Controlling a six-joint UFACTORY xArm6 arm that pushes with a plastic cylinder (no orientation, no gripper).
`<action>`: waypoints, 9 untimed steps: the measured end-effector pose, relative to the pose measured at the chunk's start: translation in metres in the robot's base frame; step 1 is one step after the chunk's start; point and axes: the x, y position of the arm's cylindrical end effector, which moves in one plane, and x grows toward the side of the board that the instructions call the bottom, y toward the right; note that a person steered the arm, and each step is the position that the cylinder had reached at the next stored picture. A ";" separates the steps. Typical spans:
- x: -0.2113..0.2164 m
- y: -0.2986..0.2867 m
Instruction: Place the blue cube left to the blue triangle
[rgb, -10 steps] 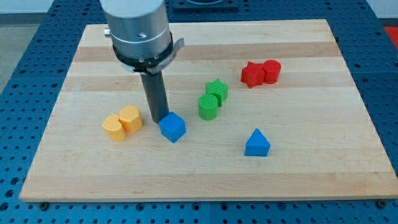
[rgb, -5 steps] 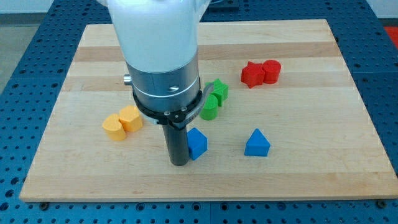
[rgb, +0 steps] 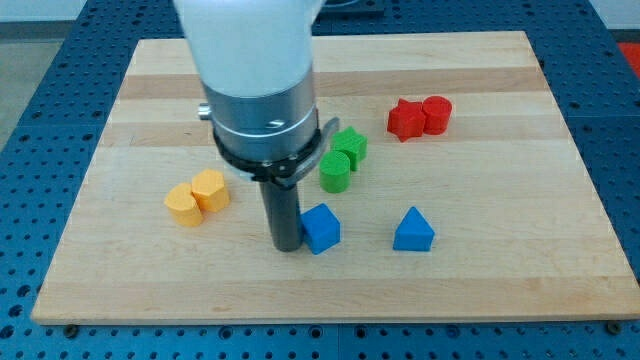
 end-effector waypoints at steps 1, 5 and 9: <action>-0.023 0.002; -0.006 0.038; -0.016 0.094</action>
